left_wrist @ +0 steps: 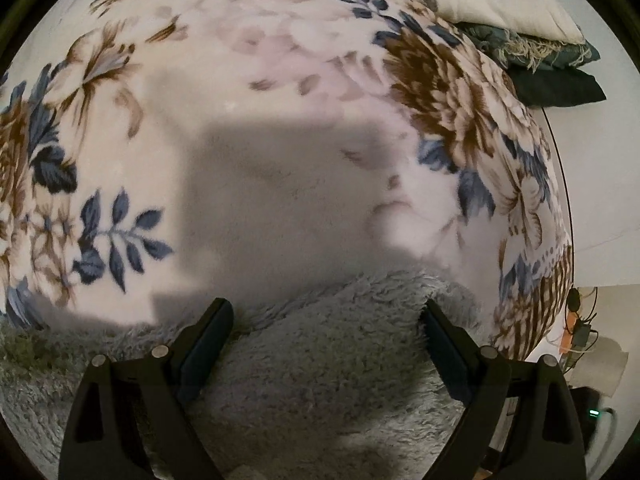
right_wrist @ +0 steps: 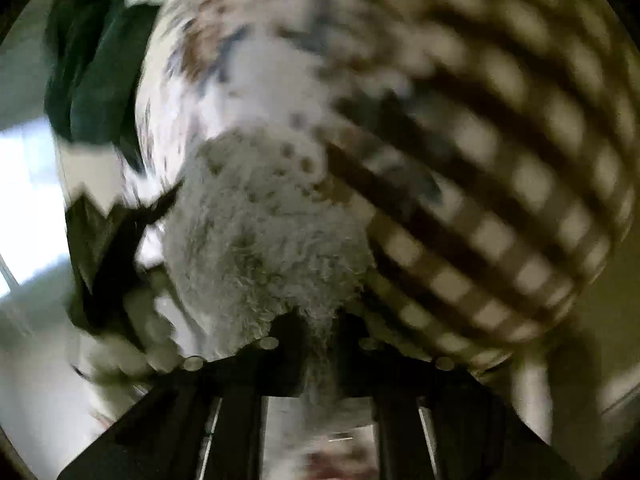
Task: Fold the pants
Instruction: 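Grasp the bundle with both tools and lift it off the bed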
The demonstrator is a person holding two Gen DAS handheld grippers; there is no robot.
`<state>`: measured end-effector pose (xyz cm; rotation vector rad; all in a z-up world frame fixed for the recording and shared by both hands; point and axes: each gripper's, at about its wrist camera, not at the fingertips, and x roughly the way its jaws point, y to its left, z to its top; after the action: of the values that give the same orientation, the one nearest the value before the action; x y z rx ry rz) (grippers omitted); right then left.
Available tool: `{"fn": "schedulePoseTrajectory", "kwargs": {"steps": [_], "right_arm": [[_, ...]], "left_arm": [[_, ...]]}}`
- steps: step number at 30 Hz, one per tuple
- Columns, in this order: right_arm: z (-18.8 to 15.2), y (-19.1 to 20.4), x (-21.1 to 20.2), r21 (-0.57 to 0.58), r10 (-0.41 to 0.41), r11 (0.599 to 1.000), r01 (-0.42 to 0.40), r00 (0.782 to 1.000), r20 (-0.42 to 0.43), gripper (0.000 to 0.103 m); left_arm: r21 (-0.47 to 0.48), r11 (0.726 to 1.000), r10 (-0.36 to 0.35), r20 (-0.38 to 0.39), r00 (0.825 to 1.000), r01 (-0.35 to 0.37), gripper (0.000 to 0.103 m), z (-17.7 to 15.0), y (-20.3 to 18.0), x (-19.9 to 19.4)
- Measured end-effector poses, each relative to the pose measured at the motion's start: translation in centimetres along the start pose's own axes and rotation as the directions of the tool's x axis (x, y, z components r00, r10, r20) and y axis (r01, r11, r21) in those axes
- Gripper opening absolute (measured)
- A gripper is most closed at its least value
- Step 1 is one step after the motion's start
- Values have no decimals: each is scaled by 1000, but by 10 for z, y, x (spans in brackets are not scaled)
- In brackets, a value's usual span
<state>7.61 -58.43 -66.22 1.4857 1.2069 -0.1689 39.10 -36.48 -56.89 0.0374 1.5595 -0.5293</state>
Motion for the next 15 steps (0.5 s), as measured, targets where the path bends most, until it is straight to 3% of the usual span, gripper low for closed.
{"fn": "schedulePoseTrajectory", "kwargs": {"steps": [4,7,10,12,14,15], "right_arm": [[-7,-25,-9,105,-36,994,30,998,51,9],[-3,-20,-6,45,-84,996,83,996,15,9],[-1,2,-12,-59,-79,995,78,997,-11,34],[-1,12,-20,-95,-12,995,9,1000,-27,77],[3,20,-28,-133,21,991,-25,999,-31,91],[5,26,-28,-170,14,985,-21,999,-42,91]], "left_arm": [[14,1000,13,4,1000,-13,93,-3,-2,-1],[0,1000,17,8,1000,-17,93,-4,-2,-2],[-33,999,-10,46,999,12,93,-8,2,-21],[-73,994,-71,118,990,80,92,-18,9,-49],[-110,982,-128,190,973,151,93,-34,19,-77],[-135,976,-137,221,966,170,95,-46,28,-92]]}}
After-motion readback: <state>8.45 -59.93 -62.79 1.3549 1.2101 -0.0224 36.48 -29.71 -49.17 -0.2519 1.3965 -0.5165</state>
